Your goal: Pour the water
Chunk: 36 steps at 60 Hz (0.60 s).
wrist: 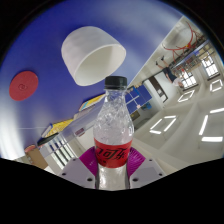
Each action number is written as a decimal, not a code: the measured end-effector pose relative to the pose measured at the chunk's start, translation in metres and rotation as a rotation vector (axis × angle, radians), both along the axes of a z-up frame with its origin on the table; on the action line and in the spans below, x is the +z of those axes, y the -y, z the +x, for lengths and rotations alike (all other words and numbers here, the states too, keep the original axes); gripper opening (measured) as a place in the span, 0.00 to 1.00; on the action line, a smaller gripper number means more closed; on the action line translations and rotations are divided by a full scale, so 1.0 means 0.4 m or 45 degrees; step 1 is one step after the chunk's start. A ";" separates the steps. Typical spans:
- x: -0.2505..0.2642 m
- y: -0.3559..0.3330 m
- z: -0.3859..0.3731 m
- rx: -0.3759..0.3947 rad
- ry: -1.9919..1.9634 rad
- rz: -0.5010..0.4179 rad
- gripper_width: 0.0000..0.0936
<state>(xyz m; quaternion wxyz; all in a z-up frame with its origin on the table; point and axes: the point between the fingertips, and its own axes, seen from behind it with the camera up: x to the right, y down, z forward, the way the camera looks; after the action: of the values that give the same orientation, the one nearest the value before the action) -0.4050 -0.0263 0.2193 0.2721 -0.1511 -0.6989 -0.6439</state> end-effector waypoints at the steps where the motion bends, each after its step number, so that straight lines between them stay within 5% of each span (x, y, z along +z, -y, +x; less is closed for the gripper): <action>1: -0.005 0.002 0.000 -0.006 0.014 0.000 0.36; 12: 0.076 0.023 0.036 -0.015 -0.133 -0.005 0.36; 25: 0.407 0.074 0.138 -0.077 -1.164 0.032 0.36; 36: 0.485 0.137 0.234 -0.097 -2.304 -0.177 0.36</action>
<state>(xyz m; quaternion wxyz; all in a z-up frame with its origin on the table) -0.3114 -0.0810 0.4132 0.6859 -0.6383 -0.2500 -0.2442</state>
